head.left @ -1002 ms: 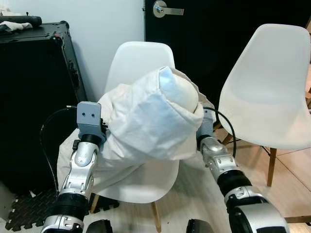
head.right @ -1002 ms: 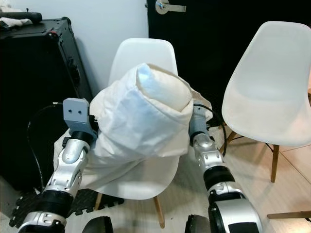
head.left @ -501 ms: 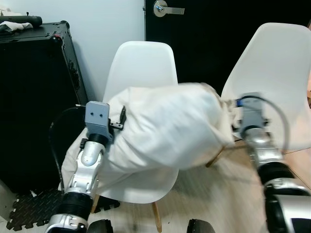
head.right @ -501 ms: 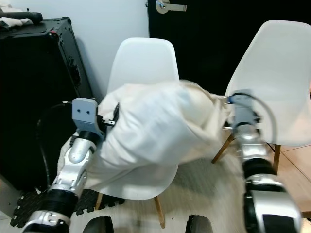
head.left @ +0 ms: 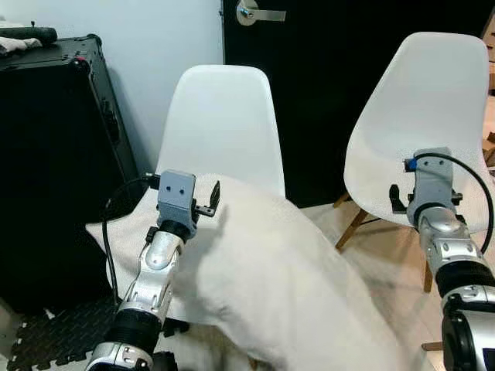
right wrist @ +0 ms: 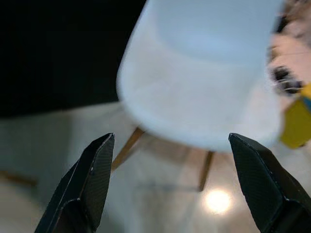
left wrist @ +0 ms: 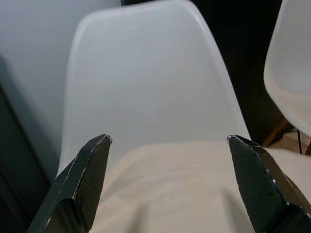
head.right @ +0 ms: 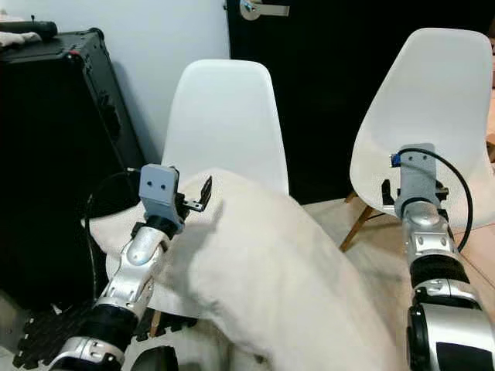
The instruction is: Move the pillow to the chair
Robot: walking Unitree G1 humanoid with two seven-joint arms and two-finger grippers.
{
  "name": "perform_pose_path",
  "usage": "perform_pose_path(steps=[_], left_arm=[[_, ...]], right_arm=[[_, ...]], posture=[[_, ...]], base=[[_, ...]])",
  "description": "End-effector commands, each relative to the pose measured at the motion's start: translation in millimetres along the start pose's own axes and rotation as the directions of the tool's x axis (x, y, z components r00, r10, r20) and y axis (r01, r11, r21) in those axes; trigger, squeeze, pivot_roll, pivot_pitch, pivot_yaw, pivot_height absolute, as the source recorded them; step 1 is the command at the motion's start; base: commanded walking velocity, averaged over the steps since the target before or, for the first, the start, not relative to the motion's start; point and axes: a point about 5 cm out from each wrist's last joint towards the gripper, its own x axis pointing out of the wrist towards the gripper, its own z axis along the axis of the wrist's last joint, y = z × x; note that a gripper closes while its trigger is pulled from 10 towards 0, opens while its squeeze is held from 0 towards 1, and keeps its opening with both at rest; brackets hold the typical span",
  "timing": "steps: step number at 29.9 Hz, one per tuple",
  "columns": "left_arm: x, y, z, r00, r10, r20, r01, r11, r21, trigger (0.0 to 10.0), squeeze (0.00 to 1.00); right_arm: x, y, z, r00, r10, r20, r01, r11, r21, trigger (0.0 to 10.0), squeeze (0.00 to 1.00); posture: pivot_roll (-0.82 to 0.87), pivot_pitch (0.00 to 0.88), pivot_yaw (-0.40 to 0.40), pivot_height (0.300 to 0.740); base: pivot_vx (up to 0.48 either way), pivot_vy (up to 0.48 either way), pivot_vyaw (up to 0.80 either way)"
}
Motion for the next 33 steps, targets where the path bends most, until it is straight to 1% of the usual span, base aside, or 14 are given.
perform_pose_path(steps=[1,6,7,8,10,12,13,16,18,22,24,25,26,33], left_arm=[[-3.2,0.6,-7,0.999,-0.004,-0.035,0.005,1.0,0.009,10.0,0.0],[-6.2,3.5,-13,0.998,-0.001,-0.068,0.002,1.0,0.016,10.0,0.0],[-9.4,3.3,-23,0.992,-0.014,-0.128,0.016,1.0,0.018,10.0,0.0],[-9.4,3.3,-23,0.992,-0.014,-0.128,0.016,1.0,0.018,10.0,0.0],[-18.3,2.2,-46,0.961,-0.044,-0.272,0.04,0.999,-0.021,10.0,0.0],[-23.4,3.3,-55,0.945,-0.041,-0.325,0.03,0.999,-0.04,10.0,0.0],[-37.9,9.2,-79,0.893,-0.002,-0.45,-0.085,0.982,-0.172,10.0,0.0],[-46.6,11.0,-90,0.863,0.009,-0.506,-0.152,0.958,-0.242,10.0,0.0],[-63.9,12.1,-108,0.814,0.014,-0.581,-0.258,0.904,-0.34,10.0,0.0],[-73.7,4.5,-117,0.791,-0.057,-0.609,-0.271,0.859,-0.433,10.0,0.0],[-75.1,2.3,-118,0.787,-0.074,-0.612,-0.268,0.854,-0.447,10.0,0.0],[-76.2,1.1,-119,0.786,-0.081,-0.613,-0.263,0.853,-0.45,4.4,0.0],[-76.7,0.8,-120,0.786,-0.083,-0.613,-0.258,0.856,-0.447,0.0,0.0],[-72.4,11.5,-117,0.795,-0.035,-0.606,-0.283,0.862,-0.421,0.0,0.0]], right_arm=[[-0.8,9.9,-9,0.998,0.046,-0.038,-0.046,0.999,-0.006,10.0,1.0],[-3.4,30.4,-18,0.989,0.13,-0.066,-0.133,0.991,-0.03,10.0,1.0],[-4.3,35.8,-21,0.986,0.151,-0.073,-0.154,0.987,-0.037,10.0,1.0],[-4.3,35.8,-21,0.986,0.151,-0.073,-0.154,0.987,-0.037,10.0,1.0],[-4.9,39.9,-22,0.983,0.166,-0.078,-0.17,0.985,-0.041,10.0,1.0],[-5.0,40.4,-22,0.983,0.169,-0.078,-0.173,0.984,-0.041,10.0,1.0],[-5.0,40.0,-22,0.982,0.171,-0.076,-0.174,0.984,-0.039,10.0,1.0],[-5.1,39.6,-22,0.982,0.172,-0.075,-0.175,0.984,-0.038,10.0,1.0],[-5.4,39.0,-22,0.982,0.173,-0.073,-0.176,0.984,-0.036,10.0,1.0],[-5.7,38.8,-22,0.982,0.176,-0.072,-0.179,0.983,-0.034,10.0,1.0],[-5.7,39.0,-21,0.982,0.178,-0.071,-0.18,0.983,-0.03,10.0,1.0],[-5.6,39.3,-21,0.981,0.179,-0.069,-0.181,0.983,-0.028,10.0,1.0],[-5.5,39.8,-19,0.981,0.181,-0.065,-0.183,0.983,-0.026,10.0,1.0],[-4.9,40.2,-15,0.982,0.182,-0.05,-0.183,0.983,-0.013,10.0,1.0]], posture=[[0.11,0.0,-0.01,0.496],[0.12,0.0,-0.009,0.496],[0.12,0.0,-0.008,0.496],[0.12,0.0,-0.008,0.496],[0.12,0.0,-0.007,0.496],[0.11,0.0,-0.006,0.496],[0.11,0.0,-0.004,0.496],[0.11,0.0,-0.003,0.496],[0.1,0.0,-0.004,0.496],[0.1,0.0,-0.004,0.496],[0.1,0.0,-0.004,0.496],[0.1,0.0,-0.004,0.496],[0.1,0.0,-0.004,0.496],[0.09,0.0,-0.004,0.496]], base=[[0.0,0.0,0.0],[0.0,0.0,0.0],[0.0,0.0,0.0],[0.0,0.0,0.0],[0.0,0.0,0.0],[0.0,0.0,0.0],[0.0,0.0,0.0],[0.0,0.0,0.0],[0.0,0.0,0.0],[0.0,0.0,0.0],[0.0,0.0,0.0],[0.0,0.0,0.0],[0.0,0.0,0.0],[0.0,0.0,0.0]])
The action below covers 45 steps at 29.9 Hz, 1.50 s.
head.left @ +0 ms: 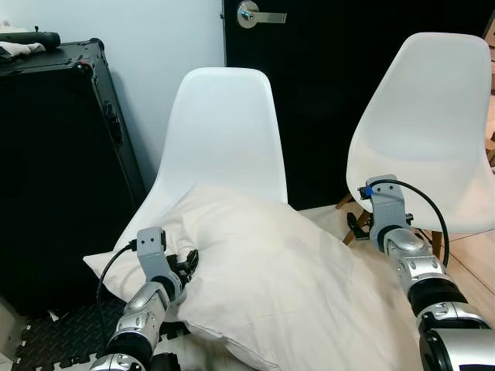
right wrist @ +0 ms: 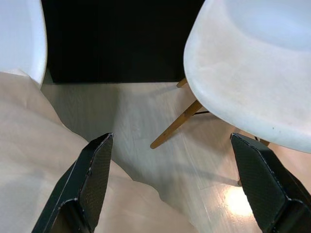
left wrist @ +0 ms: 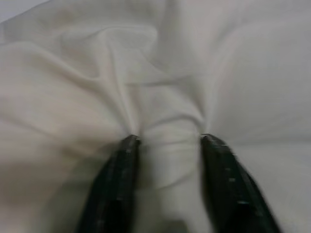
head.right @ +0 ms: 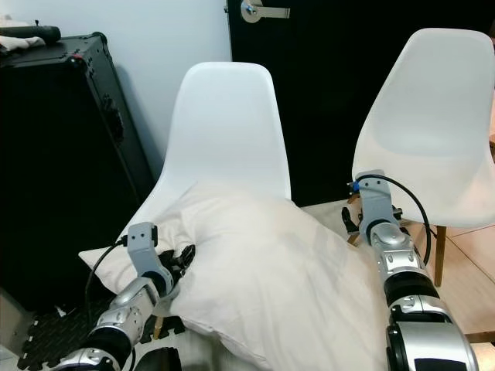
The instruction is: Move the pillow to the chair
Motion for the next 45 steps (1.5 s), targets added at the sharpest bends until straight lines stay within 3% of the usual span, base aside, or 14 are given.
perform_pose_path(steps=[1,6,14,22,25,28,30,33,35,36,38,40,41,45], left_arm=[[-3.6,9.0,-10,0.998,0.041,-0.056,-0.042,0.999,-0.01,0.0,0.0],[-3.1,17.2,1,0.998,0.058,-0.024,-0.058,0.998,0.019,0.0,0.0],[-9.7,41.7,14,0.987,0.161,0.014,-0.161,0.971,0.175,0.0,0.0],[-6.5,38.7,33,0.984,0.136,0.115,-0.153,0.976,0.153,0.0,0.0],[-3.6,33.2,48,0.975,0.113,0.193,-0.143,0.979,0.148,0.0,0.0],[-2.9,27.5,86,0.928,0.101,0.358,-0.166,0.974,0.157,0.0,0.0],[-2.9,27.5,86,0.928,0.101,0.358,-0.166,0.974,0.157,0.0,0.0],[-5.6,23.6,121,0.876,0.084,0.474,-0.202,0.958,0.205,0.0,0.0],[-5.6,23.6,121,0.876,0.084,0.474,-0.202,0.958,0.205,0.0,0.0],[-5.9,24.9,132,0.868,0.085,0.489,-0.235,0.938,0.253,0.0,0.0],[-5.4,26.4,132,0.872,0.093,0.48,-0.244,0.933,0.263,0.0,0.0],[-3.2,26.5,108,0.908,0.091,0.409,-0.21,0.944,0.255,0.0,0.0],[-3.2,26.5,108,0.908,0.091,0.409,-0.21,0.944,0.255,0.0,0.0],[-3.9,34.9,80,0.931,0.183,0.317,-0.248,0.952,0.178,0.0,0.0]], right_arm=[[-0.1,2.9,2,1.0,0.011,0.006,-0.011,1.0,0.023,10.0,1.0],[-0.1,4.9,2,1.0,0.016,0.008,-0.017,0.999,0.028,10.0,1.0],[0.3,10.9,2,1.0,0.03,0.01,-0.03,0.999,0.032,10.0,1.0],[0.5,10.9,4,0.999,0.032,0.012,-0.032,0.999,0.028,10.0,1.0],[0.9,11.2,5,0.999,0.033,0.014,-0.033,0.999,0.027,10.0,1.0],[1.1,11.5,6,0.999,0.035,0.016,-0.035,0.999,0.026,10.0,1.0],[1.1,11.5,6,0.999,0.035,0.016,-0.035,0.999,0.026,10.0,1.0],[1.3,12.1,6,0.999,0.038,0.015,-0.038,0.999,0.023,10.0,1.0],[1.3,12.1,6,0.999,0.038,0.015,-0.038,0.999,0.023,10.0,1.0],[1.7,14.0,7,0.999,0.044,0.015,-0.044,0.999,0.02,10.0,1.0],[1.9,14.8,7,0.999,0.046,0.014,-0.046,0.999,0.019,10.0,1.0],[2.0,15.6,6,0.999,0.05,0.01,-0.05,0.999,0.016,10.0,1.0],[2.0,15.6,6,0.999,0.05,0.01,-0.05,0.999,0.016,10.0,1.0],[1.6,15.2,4,0.999,0.051,0.001,-0.051,0.999,0.012,10.0,1.0]], posture=[[0.09,0.0,-0.005,0.496],[0.09,0.0,-0.006,0.496],[0.1,0.0,-0.007,0.496],[0.1,0.0,-0.01,0.496],[0.1,0.0,-0.013,0.496],[0.1,0.0,-0.016,0.496],[0.1,0.0,-0.016,0.496],[0.1,0.0,-0.018,0.496],[0.1,0.0,-0.018,0.496],[0.1,0.0,-0.018,0.496],[0.1,0.0,-0.018,0.496],[0.1,0.0,-0.012,0.496],[0.1,0.0,-0.012,0.496],[0.1,0.0,-0.014,0.496]], base=[[0.0,0.0,0.0],[0.0,0.0,0.0],[0.0,0.0,0.0],[0.0,0.0,0.0],[0.0,0.0,0.0],[0.0,0.0,0.0],[0.0,0.0,0.0],[0.0,0.0,0.0],[0.0,0.0,0.0],[0.0,0.0,0.0],[0.0,0.0,0.0],[0.0,0.0,0.0],[0.0,0.0,0.0],[0.0,0.0,0.0]])
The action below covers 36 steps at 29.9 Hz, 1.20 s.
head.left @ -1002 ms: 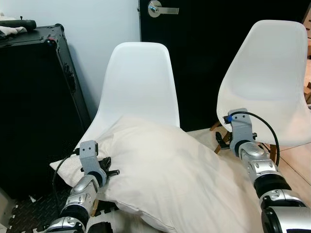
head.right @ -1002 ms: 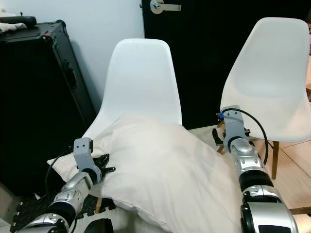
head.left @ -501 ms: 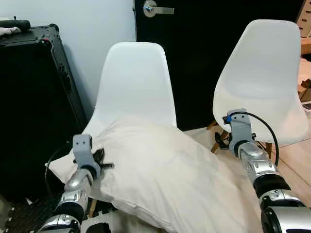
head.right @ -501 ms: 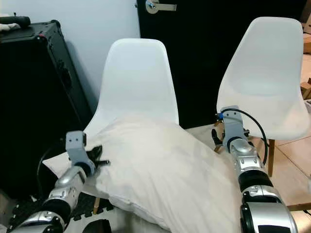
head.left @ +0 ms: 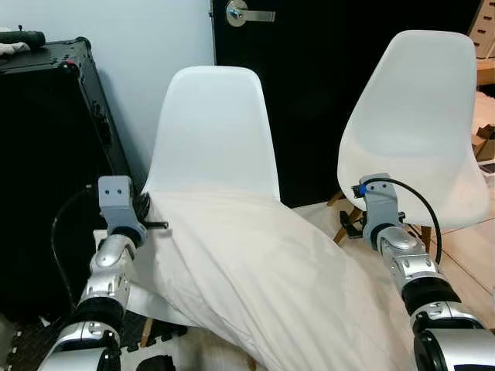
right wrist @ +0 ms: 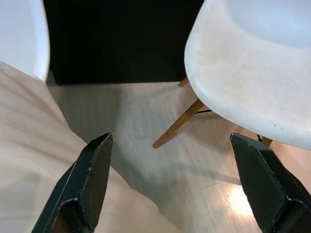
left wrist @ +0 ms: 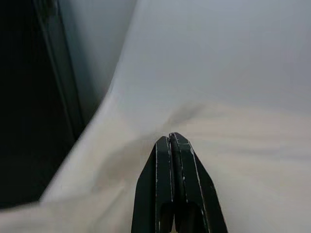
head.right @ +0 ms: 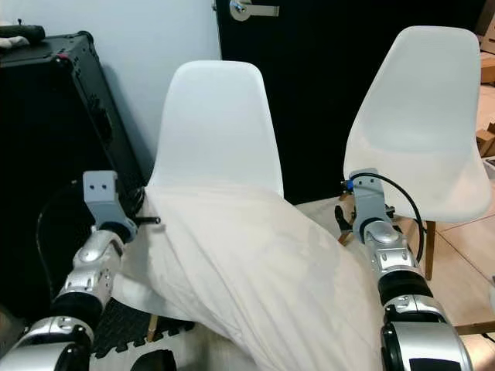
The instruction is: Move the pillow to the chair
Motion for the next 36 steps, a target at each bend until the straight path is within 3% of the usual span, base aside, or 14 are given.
perform_pose_path(steps=[1,2,3,4,5,6,7,11,13,18,22,27,31,36], left_arm=[[-9.9,5.7,-25,0.992,0.055,-0.118,-0.06,0.998,-0.037,5.4,0.0],[-9.9,5.7,-25,0.992,0.055,-0.118,-0.06,0.998,-0.037,5.4,0.0],[-12.7,6.5,-32,0.987,0.063,-0.149,-0.069,0.997,-0.04,10.0,0.0],[-16.6,3.6,-39,0.983,0.042,-0.179,-0.055,0.996,-0.065,10.0,0.0],[-19.6,0.5,-45,0.982,0.021,-0.19,-0.039,0.995,-0.093,10.0,0.69],[-19.6,0.5,-45,0.982,0.021,-0.19,-0.039,0.995,-0.093,10.0,0.69],[-22.2,-4.7,-48,0.982,-0.014,-0.188,-0.012,0.99,-0.139,10.0,1.0],[-26.5,-12.9,-51,0.988,-0.062,-0.141,0.019,0.957,-0.289,10.0,1.0],[-29.2,-7.1,-53,0.993,-0.024,-0.119,-0.023,0.925,-0.38,10.0,1.0],[-35.4,1.0,-60,0.992,0.012,-0.124,-0.073,0.863,-0.5,10.0,1.0],[-43.1,-2.3,-75,0.983,-0.021,-0.181,-0.083,0.834,-0.545,10.0,1.0],[-50.2,-12.1,-87,0.969,-0.089,-0.23,-0.055,0.831,-0.553,10.0,1.0],[-50.9,-33.2,-88,0.947,-0.255,-0.195,0.083,0.781,-0.618,10.0,1.0],[-49.5,-46.9,-87,0.915,-0.361,-0.182,0.173,0.756,-0.632,10.0,1.0]], right_arm=[[0.6,4.1,-1,1.0,0.016,-0.013,-0.016,1.0,0.002,10.0,1.0],[0.6,4.1,-1,1.0,0.016,-0.013,-0.016,1.0,0.002,10.0,1.0],[0.6,4.0,-1,1.0,0.017,-0.014,-0.016,1.0,0.002,10.0,1.0],[0.6,3.7,-1,1.0,0.017,-0.015,-0.017,1.0,0.0,10.0,1.0],[0.6,3.6,-1,1.0,0.018,-0.015,-0.018,1.0,-0.001,10.0,1.0],[0.6,3.6,-1,1.0,0.018,-0.015,-0.018,1.0,-0.001,10.0,1.0],[0.6,3.5,-1,1.0,0.019,-0.015,-0.019,1.0,-0.003,10.0,1.0],[0.5,2.9,0,1.0,0.021,-0.015,-0.021,1.0,-0.008,10.0,1.0],[0.1,2.2,-1,1.0,0.021,-0.017,-0.021,1.0,-0.011,10.0,1.0],[-0.8,0.8,-3,1.0,0.021,-0.022,-0.022,1.0,-0.016,10.0,1.0],[-2.0,-1.3,-3,0.999,0.023,-0.025,-0.023,1.0,-0.021,10.0,1.0],[-4.6,-4.0,-5,0.999,0.025,-0.027,-0.026,0.999,-0.028,10.0,1.0],[-13.1,-10.4,-6,0.999,0.027,-0.027,-0.028,0.999,-0.046,10.0,1.0],[-23.7,-16.3,-6,0.999,0.025,-0.026,-0.027,0.998,-0.06,10.0,1.0]], posture=[[0.1,0.0,-0.015,0.496],[0.1,0.0,-0.015,0.496],[0.1,0.0,-0.015,0.496],[0.1,0.0,-0.022,0.496],[0.1,0.0,-0.022,0.496],[0.1,0.0,-0.022,0.496],[0.1,0.0,-0.022,0.496],[0.1,0.0,-0.024,0.496],[0.09,0.0,-0.026,0.496],[0.09,0.0,-0.03,0.496],[0.08,0.006,-0.034,0.496],[0.06,0.041,-0.034,0.496],[-0.01,0.134,-0.027,0.496],[-0.05,0.191,-0.019,0.496]], base=[[0.0,0.0,0.0],[0.0,0.0,0.0],[0.0,0.0,0.0],[0.0,0.0,0.0],[0.0,0.0,0.0],[0.0,0.0,0.0],[0.0,0.0,0.0],[0.0,0.0,0.0],[0.0,0.0,0.0],[0.0,0.0,0.0],[0.0,0.0,0.0],[0.0,0.0,0.0],[0.0,0.0,0.0],[0.0,0.0,0.0]])
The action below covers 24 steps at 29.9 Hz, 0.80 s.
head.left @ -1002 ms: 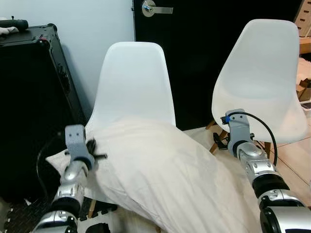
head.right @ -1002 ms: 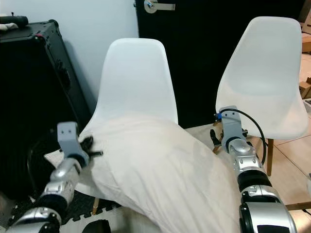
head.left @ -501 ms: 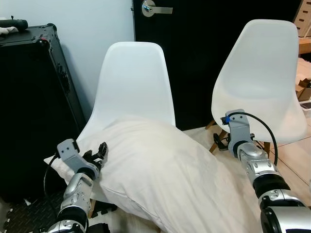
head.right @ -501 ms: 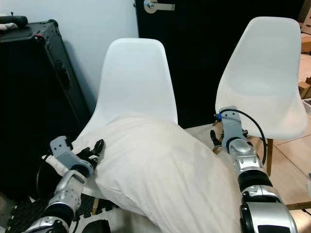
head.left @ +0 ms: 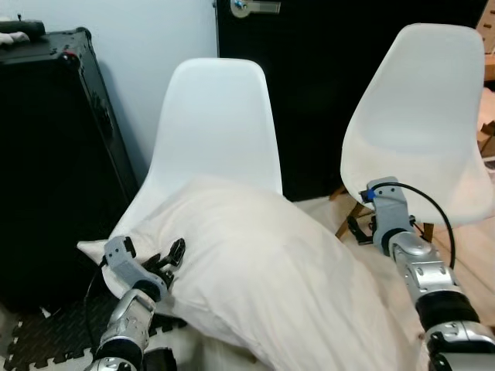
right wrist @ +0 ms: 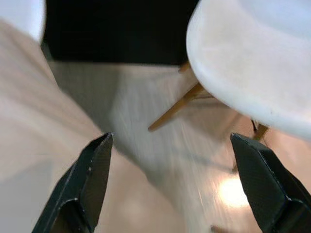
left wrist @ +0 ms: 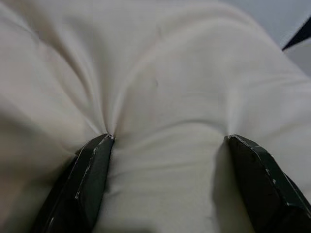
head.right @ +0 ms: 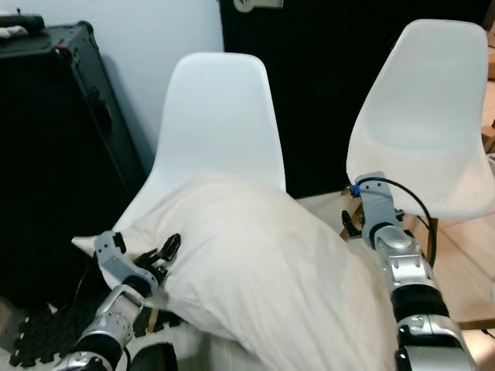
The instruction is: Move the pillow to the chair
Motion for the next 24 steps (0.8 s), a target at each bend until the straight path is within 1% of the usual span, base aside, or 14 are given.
perform_pose_path(steps=[1,2,4,5,6,7,8,12,15,16,17,18,22,24], left_arm=[[0.3,-8.6,-20,0.994,-0.052,-0.1,0.048,0.998,-0.036,10.0,1.0],[1.6,-10.7,-22,0.99,-0.065,-0.124,0.062,0.998,-0.024,10.0,1.0],[4.3,-14.5,-27,0.974,-0.086,-0.211,0.086,0.996,-0.009,10.0,1.0],[4.3,-14.5,-27,0.974,-0.086,-0.211,0.086,0.996,-0.009,10.0,1.0],[4.0,-14.6,-31,0.962,-0.083,-0.26,0.088,0.996,0.005,10.0,0.84],[2.6,-13.6,-36,0.948,-0.074,-0.31,0.084,0.996,0.016,10.0,0.0],[0.9,-12.1,-40,0.936,-0.062,-0.347,0.083,0.996,0.045,10.0,0.0],[0.3,-12.2,-41,0.926,-0.074,-0.371,0.097,0.994,0.043,10.0,0.0],[2.9,-11.8,-36,0.92,-0.061,-0.387,0.098,0.992,0.077,10.0,0.0],[4.2,-11.8,-34,0.921,-0.057,-0.386,0.098,0.992,0.086,3.1,0.0],[4.2,-11.8,-34,0.921,-0.057,-0.386,0.098,0.992,0.086,3.1,0.0],[5.0,-11.9,-33,0.921,-0.057,-0.384,0.098,0.991,0.088,0.0,0.0],[7.8,-9.9,-26,0.921,-0.029,-0.388,0.089,0.987,0.137,0.0,0.0],[8.1,-9.6,-25,0.922,-0.026,-0.387,0.087,0.986,0.143,0.0,0.0]], right_arm=[[-4.7,-0.6,2,1.0,0.01,0.002,-0.01,1.0,-0.002,10.0,1.0],[-9.2,-2.7,2,1.0,0.007,0.005,-0.007,1.0,-0.004,10.0,1.0],[-16.6,-5.2,2,1.0,0.002,0.006,-0.002,1.0,-0.002,10.0,1.0],[-16.6,-5.2,2,1.0,0.002,0.006,-0.002,1.0,-0.002,10.0,1.0],[-19.2,-5.7,2,1.0,0.001,0.006,-0.001,1.0,-0.001,10.0,1.0],[-22.4,-5.8,2,1.0,0.0,0.006,0.0,1.0,0.001,10.0,1.0],[-25.5,-5.9,2,1.0,-0.002,0.005,0.002,1.0,0.005,10.0,1.0],[-32.3,-5.7,2,1.0,-0.005,0.001,0.005,1.0,0.009,10.0,1.0],[-40.2,-5.8,2,1.0,-0.015,-0.004,0.015,1.0,0.023,10.0,1.0],[-42.6,-5.9,2,1.0,-0.018,-0.006,0.018,1.0,0.026,10.0,1.0],[-42.6,-5.9,2,1.0,-0.018,-0.006,0.018,1.0,0.026,10.0,1.0],[-44.0,-5.9,3,1.0,-0.019,-0.007,0.019,0.999,0.027,10.0,1.0],[-48.6,-6.8,5,1.0,-0.025,-0.002,0.026,0.999,0.036,10.0,1.0],[-49.5,-6.8,5,1.0,-0.026,-0.003,0.027,0.999,0.037,10.0,1.0]], posture=[[-0.05,0.191,-0.019,0.496],[-0.06,0.219,-0.015,0.496],[-0.08,0.239,-0.008,0.496],[-0.08,0.239,-0.008,0.496],[-0.08,0.248,-0.005,0.496],[-0.09,0.262,0.002,0.496],[-0.1,0.272,0.007,0.496],[-0.11,0.279,0.011,0.496],[-0.11,0.29,0.015,0.496],[-0.12,0.291,0.017,0.496],[-0.12,0.291,0.017,0.496],[-0.12,0.291,0.017,0.496],[-0.13,0.284,0.024,0.496],[-0.13,0.284,0.024,0.496]], base=[[0.0,0.0,0.0],[0.0,0.0,0.0],[0.0,0.0,0.0],[0.0,0.0,0.0],[0.0,0.0,0.0],[0.0,0.0,0.0],[0.0,0.0,0.0],[0.0,0.0,0.0],[0.0,0.0,0.0],[0.0,0.0,0.0],[0.0,0.0,0.0],[0.0,0.0,0.0],[0.0,0.0,0.0],[0.0,0.0,0.0]])
